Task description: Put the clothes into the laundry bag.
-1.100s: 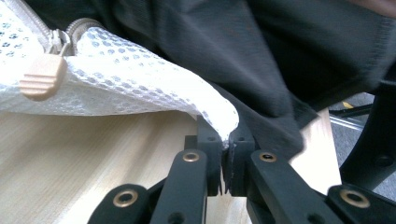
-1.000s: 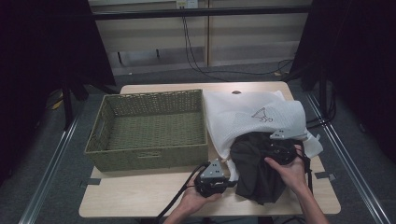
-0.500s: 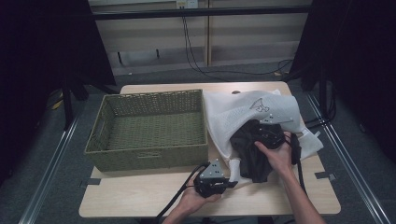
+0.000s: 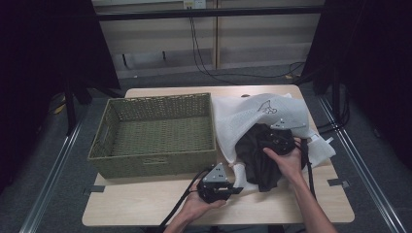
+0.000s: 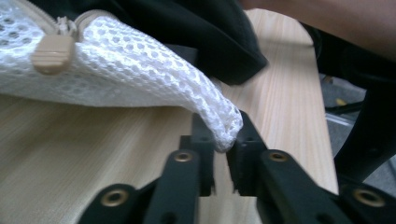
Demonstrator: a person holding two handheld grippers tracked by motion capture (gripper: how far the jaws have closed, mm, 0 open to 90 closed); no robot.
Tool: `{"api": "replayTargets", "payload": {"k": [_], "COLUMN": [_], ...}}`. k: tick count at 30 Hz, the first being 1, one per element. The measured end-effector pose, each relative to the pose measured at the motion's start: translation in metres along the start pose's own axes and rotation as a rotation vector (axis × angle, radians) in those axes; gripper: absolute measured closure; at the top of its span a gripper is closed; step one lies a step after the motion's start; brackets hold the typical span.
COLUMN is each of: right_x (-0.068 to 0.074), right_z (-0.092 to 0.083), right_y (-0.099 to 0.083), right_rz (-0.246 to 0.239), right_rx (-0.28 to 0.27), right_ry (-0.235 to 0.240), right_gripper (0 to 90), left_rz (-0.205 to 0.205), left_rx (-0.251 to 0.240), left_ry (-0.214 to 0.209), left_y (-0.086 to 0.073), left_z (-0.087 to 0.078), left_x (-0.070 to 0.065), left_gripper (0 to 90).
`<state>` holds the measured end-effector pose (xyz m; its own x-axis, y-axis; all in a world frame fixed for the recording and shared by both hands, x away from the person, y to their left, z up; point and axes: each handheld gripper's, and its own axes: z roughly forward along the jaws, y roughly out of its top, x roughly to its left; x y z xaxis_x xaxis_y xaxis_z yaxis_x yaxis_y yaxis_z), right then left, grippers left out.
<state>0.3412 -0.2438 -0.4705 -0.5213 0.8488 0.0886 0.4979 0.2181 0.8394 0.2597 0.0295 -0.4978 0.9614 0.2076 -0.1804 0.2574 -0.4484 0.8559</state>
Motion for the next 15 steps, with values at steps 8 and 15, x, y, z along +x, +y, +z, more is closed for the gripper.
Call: {"api": "replayTargets", "payload": {"k": [8, 15], "right_x": [0.005, 0.011], "right_z": [-0.038, -0.073], "right_y": [-0.002, 0.002], "right_rz": [-0.018, -0.038], "right_rx": [-0.024, -0.075], "right_ry": [0.075, 0.115], "right_gripper": [34.6, 27.3], "left_rz": [-0.03, -0.088], "left_rx": [-0.042, -0.033], "left_ry": [-0.02, -0.001], "left_y": [0.005, 0.012], "left_z": [-0.008, 0.002], "left_x": [0.002, 0.01], "left_gripper": [54.6, 41.1]}}
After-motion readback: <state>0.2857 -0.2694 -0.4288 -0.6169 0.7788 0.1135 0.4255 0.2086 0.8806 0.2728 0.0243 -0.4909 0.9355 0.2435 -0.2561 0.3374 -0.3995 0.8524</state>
